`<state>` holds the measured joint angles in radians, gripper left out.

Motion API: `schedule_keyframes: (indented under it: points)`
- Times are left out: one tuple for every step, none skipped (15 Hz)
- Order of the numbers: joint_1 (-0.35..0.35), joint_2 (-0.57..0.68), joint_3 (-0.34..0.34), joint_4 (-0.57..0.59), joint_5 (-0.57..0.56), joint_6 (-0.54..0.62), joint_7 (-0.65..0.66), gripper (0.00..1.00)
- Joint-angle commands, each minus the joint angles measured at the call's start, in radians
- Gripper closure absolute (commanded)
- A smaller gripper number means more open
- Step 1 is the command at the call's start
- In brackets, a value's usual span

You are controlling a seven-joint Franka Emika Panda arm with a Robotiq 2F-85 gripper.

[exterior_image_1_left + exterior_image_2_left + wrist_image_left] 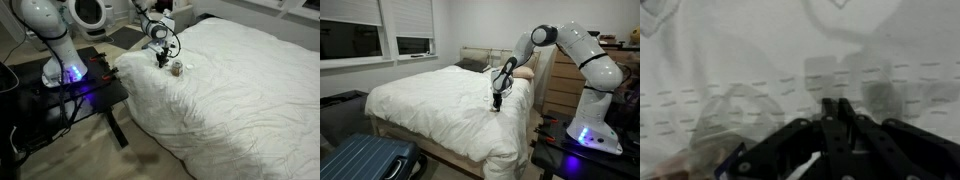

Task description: Take the objects from the bed and put them in the bottle

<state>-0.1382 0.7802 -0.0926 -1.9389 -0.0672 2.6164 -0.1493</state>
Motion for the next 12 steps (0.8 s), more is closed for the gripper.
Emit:
schedule_keyframes:
  points:
    - [0.004, 0.000, -0.001, 0.019, -0.002, -0.025, 0.023, 1.00]
    - [0.006, -0.003, -0.001, 0.019, -0.003, -0.026, 0.024, 1.00]
    - [0.011, -0.009, -0.003, 0.016, -0.007, -0.023, 0.025, 1.00]
    - [0.016, -0.018, -0.001, 0.010, -0.009, -0.020, 0.024, 1.00]
    - [0.018, -0.026, 0.003, 0.006, -0.009, -0.019, 0.021, 1.00]
    - [0.018, -0.041, 0.012, -0.002, -0.006, -0.019, 0.014, 1.00]
    - [0.020, -0.052, 0.019, -0.007, -0.004, -0.021, 0.009, 1.00]
    - [0.023, -0.070, 0.029, -0.015, -0.002, -0.027, 0.004, 1.00]
    - [0.027, -0.085, 0.037, -0.021, 0.000, -0.030, 0.003, 1.00]
    - [0.027, -0.105, 0.048, -0.025, 0.005, -0.044, 0.002, 1.00]
    - [0.031, -0.118, 0.053, -0.026, 0.006, -0.057, 0.006, 1.00]
    - [0.036, -0.136, 0.057, -0.030, 0.008, -0.069, 0.011, 1.00]
